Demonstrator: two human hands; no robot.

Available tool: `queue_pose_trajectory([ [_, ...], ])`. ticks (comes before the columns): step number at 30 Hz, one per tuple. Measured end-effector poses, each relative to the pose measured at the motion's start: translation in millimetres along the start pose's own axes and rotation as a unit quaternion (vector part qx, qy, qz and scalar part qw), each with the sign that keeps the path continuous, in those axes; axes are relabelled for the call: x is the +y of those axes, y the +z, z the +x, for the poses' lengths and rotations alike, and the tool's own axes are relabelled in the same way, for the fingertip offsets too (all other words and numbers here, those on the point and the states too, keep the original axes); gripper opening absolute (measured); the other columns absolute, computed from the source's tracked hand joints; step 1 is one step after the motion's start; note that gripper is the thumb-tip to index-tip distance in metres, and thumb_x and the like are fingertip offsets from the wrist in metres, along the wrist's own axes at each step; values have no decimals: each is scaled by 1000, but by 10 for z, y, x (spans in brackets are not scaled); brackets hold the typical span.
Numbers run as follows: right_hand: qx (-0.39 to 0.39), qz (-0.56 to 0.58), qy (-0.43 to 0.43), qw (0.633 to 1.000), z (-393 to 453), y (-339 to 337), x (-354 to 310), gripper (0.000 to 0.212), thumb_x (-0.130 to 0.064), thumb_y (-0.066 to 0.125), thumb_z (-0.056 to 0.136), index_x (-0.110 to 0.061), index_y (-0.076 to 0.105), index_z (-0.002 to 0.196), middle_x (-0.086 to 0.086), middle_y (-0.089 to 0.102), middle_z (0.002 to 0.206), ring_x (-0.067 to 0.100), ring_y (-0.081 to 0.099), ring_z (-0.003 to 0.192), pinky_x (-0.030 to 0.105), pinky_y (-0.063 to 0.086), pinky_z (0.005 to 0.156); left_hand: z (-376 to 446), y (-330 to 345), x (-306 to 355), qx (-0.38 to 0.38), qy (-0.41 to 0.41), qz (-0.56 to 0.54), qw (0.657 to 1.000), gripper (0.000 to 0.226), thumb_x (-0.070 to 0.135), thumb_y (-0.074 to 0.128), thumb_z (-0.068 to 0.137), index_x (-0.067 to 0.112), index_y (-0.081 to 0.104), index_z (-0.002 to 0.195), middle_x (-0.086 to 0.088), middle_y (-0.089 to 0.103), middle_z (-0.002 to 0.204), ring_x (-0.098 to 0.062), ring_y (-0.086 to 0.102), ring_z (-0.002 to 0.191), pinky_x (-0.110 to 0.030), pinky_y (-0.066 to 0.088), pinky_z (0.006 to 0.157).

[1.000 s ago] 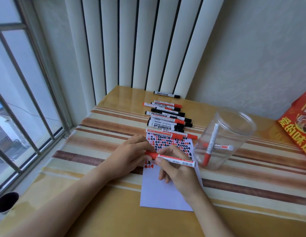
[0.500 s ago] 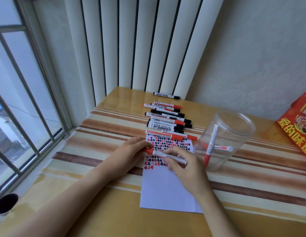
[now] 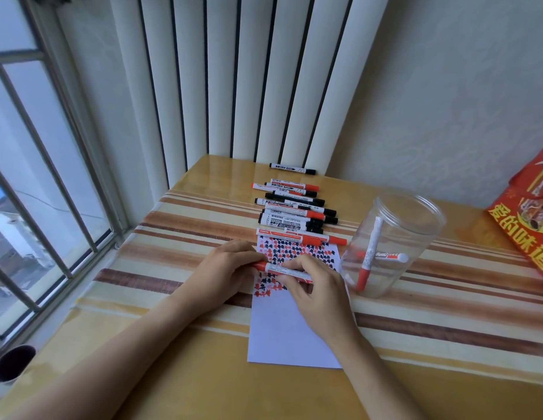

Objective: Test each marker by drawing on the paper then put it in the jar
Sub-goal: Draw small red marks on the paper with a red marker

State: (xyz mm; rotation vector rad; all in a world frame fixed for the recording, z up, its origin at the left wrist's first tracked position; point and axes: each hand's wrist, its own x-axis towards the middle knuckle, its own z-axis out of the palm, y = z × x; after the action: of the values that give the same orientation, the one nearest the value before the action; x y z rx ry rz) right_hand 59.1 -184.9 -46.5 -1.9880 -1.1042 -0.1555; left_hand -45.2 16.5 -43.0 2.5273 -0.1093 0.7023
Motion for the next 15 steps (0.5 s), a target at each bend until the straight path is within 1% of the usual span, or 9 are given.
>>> queue_pose_trajectory([
  [2,-7,3,10,1000,5,-12,-6,14,-25,75,96,-12,69,95,-11,73,93,7,67,88,32,55,69,1,-13,7,2,2,-4,1000,26,3,66,90,5,73,115,-4,69,102,-21,63,94,-28,48,82],
  [3,-16,6,12,1000,5,-18,-9,17,-27,73,98,-11,69,93,-10,73,90,9,67,83,36,54,67,-2,-18,17,1,6,-6,1000,26,2,67,89,5,73,114,-4,68,100,-20,62,93,-25,46,81],
  [5,-34,5,6,999,-7,-28,-18,24,-30,68,101,-10,68,89,-5,70,78,17,63,67,43,49,59,-6,-23,37,-1,17,-8,1000,25,4,68,87,5,74,111,-3,69,98,-18,61,91,-22,44,79],
  [7,-41,-8,-5,999,-13,-38,-27,29,-33,64,103,-10,68,85,0,65,68,21,55,56,44,41,52,1,-20,44,-4,27,-8,1000,25,6,68,85,4,74,109,-3,69,96,-16,60,90,-20,44,78],
  [9,-48,-15,0,999,2,-43,-27,35,-36,61,104,-9,67,82,4,62,64,25,52,56,44,39,55,4,-18,44,-2,31,-8,999,25,6,68,85,4,75,108,-4,69,95,-15,59,89,-20,44,78],
  [11,-58,-14,14,998,17,-34,-28,41,-37,59,105,-7,65,78,7,60,62,28,52,57,46,41,58,-3,-19,41,3,35,-9,999,24,6,70,85,3,74,108,-4,69,94,-16,59,88,-24,46,77],
  [15,-79,-5,44,996,20,-40,-22,45,-42,54,105,-9,73,81,2,73,70,22,67,65,43,50,66,-14,10,41,-11,52,-1,999,26,4,74,83,2,74,109,-6,69,94,-21,62,85,-30,49,75],
])
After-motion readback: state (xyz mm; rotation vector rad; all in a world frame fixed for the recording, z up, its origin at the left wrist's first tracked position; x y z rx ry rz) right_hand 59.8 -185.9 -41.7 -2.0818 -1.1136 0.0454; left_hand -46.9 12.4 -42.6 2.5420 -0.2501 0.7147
